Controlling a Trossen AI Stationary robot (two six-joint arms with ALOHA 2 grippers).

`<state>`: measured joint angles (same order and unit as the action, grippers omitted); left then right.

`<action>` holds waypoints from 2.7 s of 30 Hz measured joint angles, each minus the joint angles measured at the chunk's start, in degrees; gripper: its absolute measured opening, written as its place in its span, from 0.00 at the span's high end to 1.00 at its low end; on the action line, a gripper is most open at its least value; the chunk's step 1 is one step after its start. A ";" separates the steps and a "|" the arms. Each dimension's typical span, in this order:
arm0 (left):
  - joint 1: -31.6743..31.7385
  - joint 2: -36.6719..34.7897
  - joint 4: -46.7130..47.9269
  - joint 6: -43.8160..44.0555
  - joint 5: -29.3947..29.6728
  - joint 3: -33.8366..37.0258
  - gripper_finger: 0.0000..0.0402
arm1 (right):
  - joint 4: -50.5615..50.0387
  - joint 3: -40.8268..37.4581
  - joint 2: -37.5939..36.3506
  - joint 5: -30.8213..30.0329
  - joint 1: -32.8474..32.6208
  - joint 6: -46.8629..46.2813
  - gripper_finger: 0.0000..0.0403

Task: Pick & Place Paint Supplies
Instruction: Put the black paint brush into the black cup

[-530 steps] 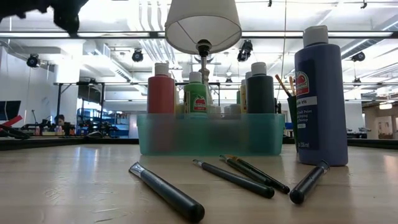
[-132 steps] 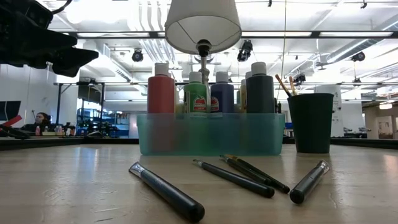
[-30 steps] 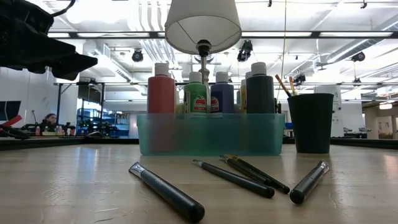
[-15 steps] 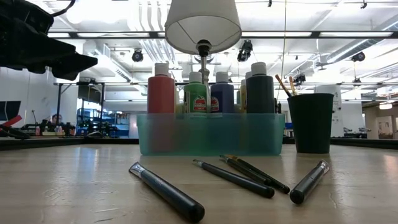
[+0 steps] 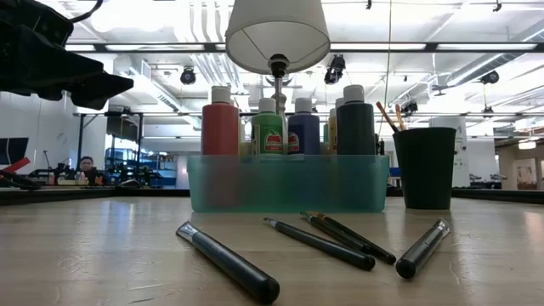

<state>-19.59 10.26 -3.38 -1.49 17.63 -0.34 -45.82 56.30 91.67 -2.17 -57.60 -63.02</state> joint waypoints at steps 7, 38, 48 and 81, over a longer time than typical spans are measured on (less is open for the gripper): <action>0.00 0.00 0.00 0.02 0.01 0.00 0.23 | -24.18 11.71 -6.04 -20.63 3.37 1.29 0.98; 0.00 0.04 -0.06 -0.02 0.02 0.00 0.23 | -37.62 64.01 1.30 -65.70 35.89 100.32 0.98; 0.04 0.04 -7.21 2.17 3.67 -1.11 0.23 | -37.96 67.46 7.77 -77.38 34.62 114.41 0.98; 0.13 6.06 -36.03 33.34 7.84 -11.87 0.23 | -31.57 65.31 7.82 -74.28 33.33 116.82 0.98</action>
<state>-19.46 16.32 -39.41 31.85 25.47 -12.20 -77.38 121.60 99.48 -76.45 -24.27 53.80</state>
